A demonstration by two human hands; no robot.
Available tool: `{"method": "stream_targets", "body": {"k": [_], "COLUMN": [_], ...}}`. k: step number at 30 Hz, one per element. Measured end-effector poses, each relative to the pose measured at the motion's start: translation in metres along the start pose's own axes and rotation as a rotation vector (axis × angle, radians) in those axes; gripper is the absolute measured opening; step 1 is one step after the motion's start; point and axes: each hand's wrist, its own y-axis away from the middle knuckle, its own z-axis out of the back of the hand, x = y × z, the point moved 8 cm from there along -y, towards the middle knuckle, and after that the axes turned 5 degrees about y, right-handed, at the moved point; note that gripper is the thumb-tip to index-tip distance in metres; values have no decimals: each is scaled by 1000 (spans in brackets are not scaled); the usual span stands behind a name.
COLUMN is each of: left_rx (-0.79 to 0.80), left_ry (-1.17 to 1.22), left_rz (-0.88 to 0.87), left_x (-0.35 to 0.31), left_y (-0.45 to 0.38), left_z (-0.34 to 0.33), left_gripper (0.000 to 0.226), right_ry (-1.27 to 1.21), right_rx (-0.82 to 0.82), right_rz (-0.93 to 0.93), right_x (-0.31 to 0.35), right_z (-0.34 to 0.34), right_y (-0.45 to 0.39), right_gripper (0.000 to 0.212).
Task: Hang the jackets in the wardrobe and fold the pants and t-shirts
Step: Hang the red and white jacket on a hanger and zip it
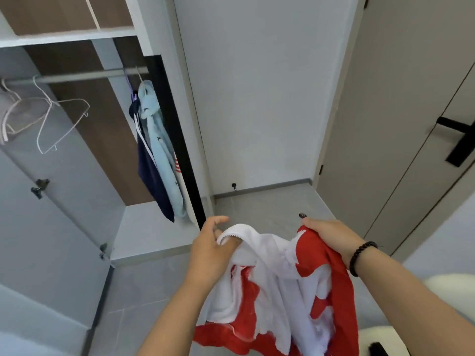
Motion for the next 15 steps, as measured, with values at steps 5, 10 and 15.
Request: {"method": "stream_targets", "body": {"k": [5, 10, 15], "left_rx": [65, 196, 212], "left_ry": [-94, -160, 79], "left_rz": [196, 139, 24], "left_x": [59, 70, 65], "left_y": [6, 14, 27], "left_z": [26, 49, 58], "left_gripper": [55, 71, 51], "right_ry": [-86, -153, -35], "right_rx": [102, 242, 297], "right_rz": [-30, -11, 38], "right_x": [23, 59, 92], "right_z": [-36, -101, -182], "right_y": [0, -1, 13], "right_gripper": [34, 23, 18]}}
